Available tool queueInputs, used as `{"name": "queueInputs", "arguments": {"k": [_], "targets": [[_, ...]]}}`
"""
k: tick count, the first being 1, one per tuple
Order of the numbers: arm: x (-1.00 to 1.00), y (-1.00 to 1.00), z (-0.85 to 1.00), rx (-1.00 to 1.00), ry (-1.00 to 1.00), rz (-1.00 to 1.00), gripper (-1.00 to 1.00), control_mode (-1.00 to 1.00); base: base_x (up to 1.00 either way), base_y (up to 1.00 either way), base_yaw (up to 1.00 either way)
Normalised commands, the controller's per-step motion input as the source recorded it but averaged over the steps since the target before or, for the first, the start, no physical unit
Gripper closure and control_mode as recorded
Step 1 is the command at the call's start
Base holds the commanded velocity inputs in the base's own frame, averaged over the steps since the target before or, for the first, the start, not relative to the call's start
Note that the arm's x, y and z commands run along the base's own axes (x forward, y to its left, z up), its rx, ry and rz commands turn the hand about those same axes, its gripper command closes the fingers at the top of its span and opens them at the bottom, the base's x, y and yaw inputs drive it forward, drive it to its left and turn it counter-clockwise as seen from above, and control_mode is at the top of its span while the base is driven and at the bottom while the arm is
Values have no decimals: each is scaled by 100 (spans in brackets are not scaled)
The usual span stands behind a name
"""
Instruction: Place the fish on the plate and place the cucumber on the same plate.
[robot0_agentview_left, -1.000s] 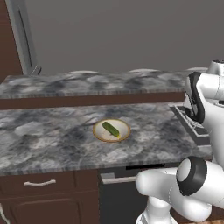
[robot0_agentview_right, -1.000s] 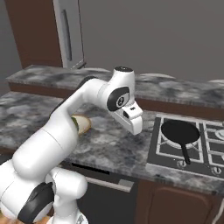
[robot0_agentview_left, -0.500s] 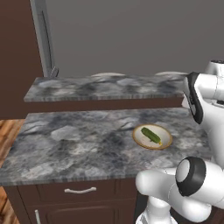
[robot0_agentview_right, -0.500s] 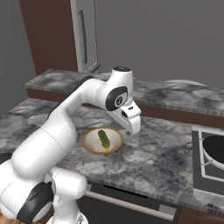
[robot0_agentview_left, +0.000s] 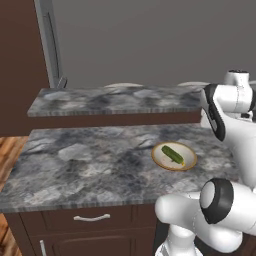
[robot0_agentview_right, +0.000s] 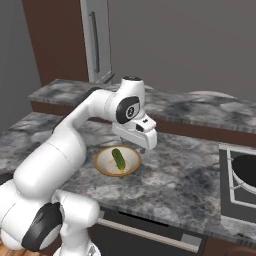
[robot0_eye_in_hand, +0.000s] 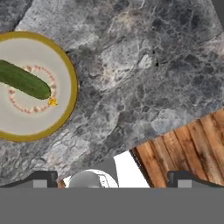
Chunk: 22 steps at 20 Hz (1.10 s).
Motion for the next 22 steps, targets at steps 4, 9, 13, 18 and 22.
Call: {"name": "queueInputs", "arguments": {"k": [4,9,13,18,22], "targets": [[20,27,-13,0,16,48,-100,-100,0,0,0],[42,47,-21,8,16,31,-100,-100,0,0,0],[30,45,-33,15,15,22,-100,-100,0,0,0],[38,34,-41,9,4,13,-100,-100,0,0,0],[47,35,-42,0,1,10,-100,-100,0,0,0]]}}
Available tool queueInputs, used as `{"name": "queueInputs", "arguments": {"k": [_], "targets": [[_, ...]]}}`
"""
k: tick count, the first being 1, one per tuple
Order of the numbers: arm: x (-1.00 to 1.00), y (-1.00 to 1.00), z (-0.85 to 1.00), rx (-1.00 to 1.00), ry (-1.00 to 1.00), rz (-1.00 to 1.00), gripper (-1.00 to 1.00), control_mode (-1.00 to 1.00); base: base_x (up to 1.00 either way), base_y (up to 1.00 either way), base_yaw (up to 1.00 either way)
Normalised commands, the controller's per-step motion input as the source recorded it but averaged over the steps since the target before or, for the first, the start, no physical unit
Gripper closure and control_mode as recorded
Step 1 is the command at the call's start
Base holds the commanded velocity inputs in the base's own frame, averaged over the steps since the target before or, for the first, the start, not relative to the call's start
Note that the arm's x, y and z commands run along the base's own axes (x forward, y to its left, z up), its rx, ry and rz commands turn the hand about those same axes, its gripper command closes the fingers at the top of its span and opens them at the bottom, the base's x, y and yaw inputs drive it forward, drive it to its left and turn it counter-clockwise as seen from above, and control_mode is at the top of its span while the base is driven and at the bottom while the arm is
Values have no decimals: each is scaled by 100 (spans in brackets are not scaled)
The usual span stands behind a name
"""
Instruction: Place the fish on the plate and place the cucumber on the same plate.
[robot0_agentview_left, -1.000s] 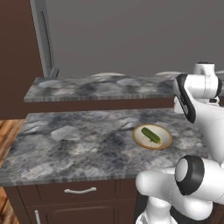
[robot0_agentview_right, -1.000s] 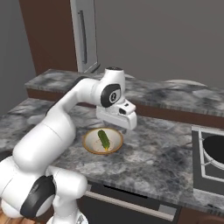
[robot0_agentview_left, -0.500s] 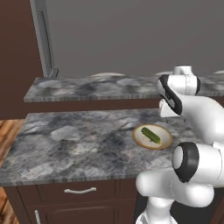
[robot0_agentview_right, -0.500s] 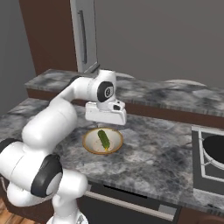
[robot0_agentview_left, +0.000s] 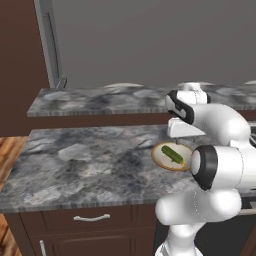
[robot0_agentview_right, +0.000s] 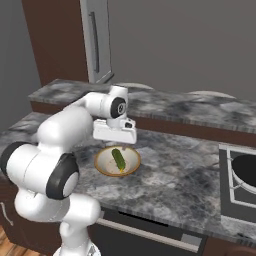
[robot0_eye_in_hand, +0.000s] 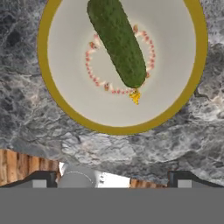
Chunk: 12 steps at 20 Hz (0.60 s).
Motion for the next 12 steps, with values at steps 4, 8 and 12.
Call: {"name": "queueInputs", "arguments": {"k": [4,8,12], "targets": [[42,27,-44,0,1,8,-100,-100,0,0,0],[31,9,-43,0,-1,5,-100,-100,0,0,0],[31,0,-38,0,-4,4,-100,-100,0,0,0]]}}
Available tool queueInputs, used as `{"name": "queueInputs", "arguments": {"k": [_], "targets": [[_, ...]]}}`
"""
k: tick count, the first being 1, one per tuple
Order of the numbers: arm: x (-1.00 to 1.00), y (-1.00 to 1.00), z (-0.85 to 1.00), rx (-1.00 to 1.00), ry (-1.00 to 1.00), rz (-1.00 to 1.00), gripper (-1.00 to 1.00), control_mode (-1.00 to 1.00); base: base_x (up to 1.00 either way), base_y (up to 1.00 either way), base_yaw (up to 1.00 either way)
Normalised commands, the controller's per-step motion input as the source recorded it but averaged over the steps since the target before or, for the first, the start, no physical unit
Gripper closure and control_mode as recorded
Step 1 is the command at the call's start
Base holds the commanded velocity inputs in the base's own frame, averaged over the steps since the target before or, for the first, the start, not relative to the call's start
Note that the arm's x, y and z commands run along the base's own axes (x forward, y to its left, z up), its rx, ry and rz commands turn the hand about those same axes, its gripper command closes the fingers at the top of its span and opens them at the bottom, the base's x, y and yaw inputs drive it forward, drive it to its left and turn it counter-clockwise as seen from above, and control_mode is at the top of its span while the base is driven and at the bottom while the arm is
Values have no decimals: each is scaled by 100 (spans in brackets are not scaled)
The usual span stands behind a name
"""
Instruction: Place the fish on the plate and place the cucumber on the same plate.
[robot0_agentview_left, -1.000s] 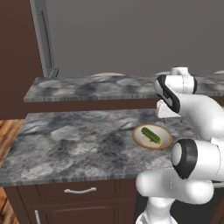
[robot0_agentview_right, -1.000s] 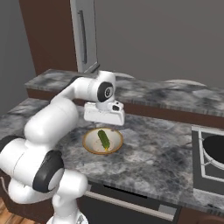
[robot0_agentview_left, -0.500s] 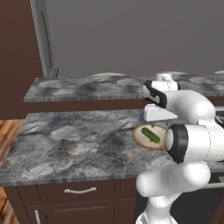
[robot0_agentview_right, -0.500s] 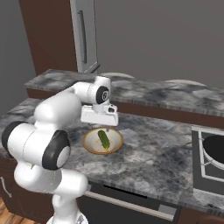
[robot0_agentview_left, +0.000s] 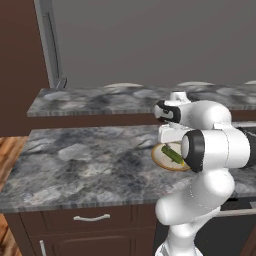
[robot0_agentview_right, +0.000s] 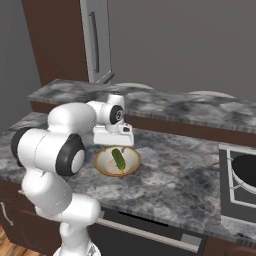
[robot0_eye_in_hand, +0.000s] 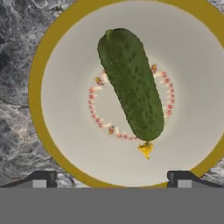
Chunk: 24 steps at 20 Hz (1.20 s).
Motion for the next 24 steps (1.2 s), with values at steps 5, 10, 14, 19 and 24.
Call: {"name": "queueInputs", "arguments": {"k": [5,10,14,19,24], "targets": [[23,2,-34,0,-11,4,-100,-100,0,0,0],[9,-2,-32,0,-11,5,-100,-100,0,0,0],[6,-1,-34,0,-4,3,-100,-100,0,0,0],[11,0,-32,0,-8,0,-100,-100,0,0,0],[4,0,-24,0,-10,0,-100,-100,0,0,0]]}}
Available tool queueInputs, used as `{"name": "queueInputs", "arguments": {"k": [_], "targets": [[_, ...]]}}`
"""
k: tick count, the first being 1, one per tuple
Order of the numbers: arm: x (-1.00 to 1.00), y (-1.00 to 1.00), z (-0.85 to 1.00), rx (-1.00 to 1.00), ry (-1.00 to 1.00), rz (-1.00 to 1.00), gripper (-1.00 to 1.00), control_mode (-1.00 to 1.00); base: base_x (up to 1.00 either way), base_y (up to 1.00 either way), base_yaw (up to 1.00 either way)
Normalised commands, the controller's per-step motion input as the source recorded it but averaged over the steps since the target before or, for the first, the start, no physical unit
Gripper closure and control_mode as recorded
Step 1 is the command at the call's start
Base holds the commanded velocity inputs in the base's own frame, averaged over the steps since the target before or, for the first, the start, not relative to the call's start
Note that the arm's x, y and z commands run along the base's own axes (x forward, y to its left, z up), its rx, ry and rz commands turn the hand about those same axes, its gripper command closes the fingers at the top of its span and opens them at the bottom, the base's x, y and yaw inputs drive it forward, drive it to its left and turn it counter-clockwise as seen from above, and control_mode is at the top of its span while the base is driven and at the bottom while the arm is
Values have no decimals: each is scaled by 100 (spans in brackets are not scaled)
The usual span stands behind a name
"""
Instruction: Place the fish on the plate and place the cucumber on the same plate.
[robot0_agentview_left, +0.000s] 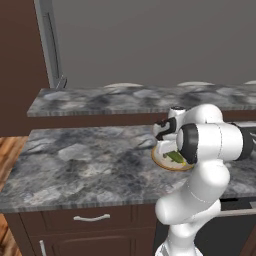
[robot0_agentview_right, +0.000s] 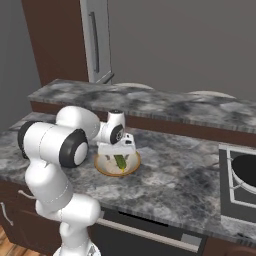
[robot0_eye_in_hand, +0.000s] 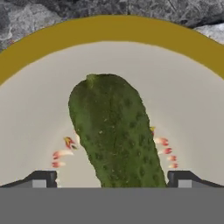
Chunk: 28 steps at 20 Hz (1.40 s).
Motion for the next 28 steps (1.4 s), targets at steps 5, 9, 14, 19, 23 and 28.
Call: {"name": "queueInputs", "arguments": {"k": [5,9,14,19,23,28], "targets": [[-3,1,-18,0,-12,0,100,-100,0,0,0],[-3,0,-19,0,-12,0,100,-100,0,0,0],[-9,0,-2,0,-18,0,100,-100,0,0,0],[-10,0,63,0,-5,0,100,-100,0,0,0],[-15,0,65,0,11,0,100,-100,0,0,0],[-18,-1,57,0,24,0,100,-100,0,0,0]]}}
